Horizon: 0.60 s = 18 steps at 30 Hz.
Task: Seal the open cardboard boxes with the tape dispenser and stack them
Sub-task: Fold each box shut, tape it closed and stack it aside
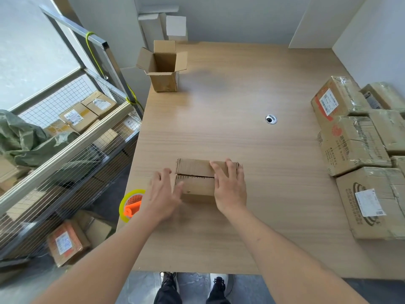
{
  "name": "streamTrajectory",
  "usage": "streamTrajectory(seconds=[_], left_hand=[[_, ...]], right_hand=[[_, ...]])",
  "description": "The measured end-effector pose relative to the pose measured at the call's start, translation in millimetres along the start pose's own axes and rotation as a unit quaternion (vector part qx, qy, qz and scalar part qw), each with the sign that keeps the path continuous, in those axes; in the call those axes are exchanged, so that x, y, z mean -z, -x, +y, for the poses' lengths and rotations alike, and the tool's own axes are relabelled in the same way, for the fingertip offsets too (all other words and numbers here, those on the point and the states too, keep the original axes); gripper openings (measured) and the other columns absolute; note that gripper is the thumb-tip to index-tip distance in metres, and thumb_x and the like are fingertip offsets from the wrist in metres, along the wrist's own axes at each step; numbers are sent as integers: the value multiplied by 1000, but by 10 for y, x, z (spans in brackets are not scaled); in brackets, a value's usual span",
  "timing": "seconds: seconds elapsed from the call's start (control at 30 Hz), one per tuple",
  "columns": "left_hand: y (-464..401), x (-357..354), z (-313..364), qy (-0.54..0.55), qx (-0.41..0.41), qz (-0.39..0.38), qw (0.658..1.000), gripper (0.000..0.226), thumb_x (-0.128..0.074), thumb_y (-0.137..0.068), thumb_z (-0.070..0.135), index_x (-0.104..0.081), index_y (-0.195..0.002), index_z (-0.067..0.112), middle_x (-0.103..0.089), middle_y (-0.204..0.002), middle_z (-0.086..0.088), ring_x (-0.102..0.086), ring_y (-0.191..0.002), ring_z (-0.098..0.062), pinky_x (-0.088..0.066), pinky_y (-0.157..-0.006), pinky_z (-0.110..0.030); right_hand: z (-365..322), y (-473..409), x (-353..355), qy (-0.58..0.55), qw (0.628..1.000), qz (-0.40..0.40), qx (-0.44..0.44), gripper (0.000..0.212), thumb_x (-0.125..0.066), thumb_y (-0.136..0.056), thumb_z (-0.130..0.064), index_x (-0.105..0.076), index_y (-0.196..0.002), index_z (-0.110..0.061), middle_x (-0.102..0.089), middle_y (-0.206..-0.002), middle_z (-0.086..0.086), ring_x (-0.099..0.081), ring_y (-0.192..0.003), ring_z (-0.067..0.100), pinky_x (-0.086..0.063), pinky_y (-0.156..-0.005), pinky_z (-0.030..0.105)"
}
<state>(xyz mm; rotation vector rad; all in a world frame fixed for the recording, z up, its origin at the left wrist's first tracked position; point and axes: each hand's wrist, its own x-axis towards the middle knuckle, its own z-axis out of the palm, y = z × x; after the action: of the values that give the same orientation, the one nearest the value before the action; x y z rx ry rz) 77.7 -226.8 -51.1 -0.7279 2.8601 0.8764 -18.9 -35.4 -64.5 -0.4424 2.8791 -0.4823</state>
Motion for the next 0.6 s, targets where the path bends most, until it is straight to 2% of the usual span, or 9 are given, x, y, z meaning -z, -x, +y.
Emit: streamTrajectory(seconds=[0.1,0.17,0.3,0.37,0.47,0.53,0.6], left_hand=[[63,61,-396,-84,36,-30,995,64,-43,-96,64,-34,-145,23,-47,-123,-11,-55,-111,-39,-46,-86,-44],[115,40,-647,-148,50,-62,986,77,-45,-92,73,-29,-151,25,-47,-126,-11,-54,-114,-37,-46,-92,-44],[173,-60,-997,-200,51,-101,973,103,-53,-82,81,-19,-159,22,-48,-137,-13,-54,-124,-35,-44,-101,-43],[184,-109,-1092,-232,23,-111,966,111,-64,-80,73,-10,-162,23,-50,-139,-9,-52,-128,-31,-42,-105,-43],[197,-128,-1163,-253,-11,-97,962,117,-76,-79,47,7,-161,40,-54,-128,2,-56,-120,-26,-40,-102,-44],[210,-108,-1198,-238,-25,-93,966,118,-75,-76,36,7,-160,46,-55,-120,4,-57,-115,-26,-40,-100,-44],[240,-70,-1213,-188,-30,-73,979,120,-76,-69,26,-2,-161,47,-56,-115,6,-56,-116,-27,-41,-100,-47]], right_hand=[[-3,23,-78,27,999,33,6,48,-39,-107,-29,-36,-151,-48,-25,-164,2,-16,-151,44,-31,-119,50],[-4,26,-133,26,998,52,3,50,-45,-105,-24,-41,-150,-46,-30,-162,4,-20,-149,46,-31,-119,51],[-14,18,-196,33,996,88,5,52,-52,-101,-19,-47,-147,-42,-38,-158,7,-27,-146,48,-33,-118,53],[-12,22,-214,38,994,98,2,52,-53,-100,-19,-49,-147,-42,-39,-157,7,-28,-146,49,-34,-118,53],[-2,18,-235,47,993,107,2,51,-53,-101,-18,-49,-146,-42,-39,-157,7,-29,-146,48,-34,-118,52],[1,17,-241,52,993,106,2,51,-51,-102,-19,-48,-147,-42,-38,-158,7,-28,-147,47,-32,-119,51],[-4,23,-235,53,994,92,-4,51,-48,-103,-20,-45,-148,-44,-35,-160,5,-24,-149,44,-30,-121,49]])
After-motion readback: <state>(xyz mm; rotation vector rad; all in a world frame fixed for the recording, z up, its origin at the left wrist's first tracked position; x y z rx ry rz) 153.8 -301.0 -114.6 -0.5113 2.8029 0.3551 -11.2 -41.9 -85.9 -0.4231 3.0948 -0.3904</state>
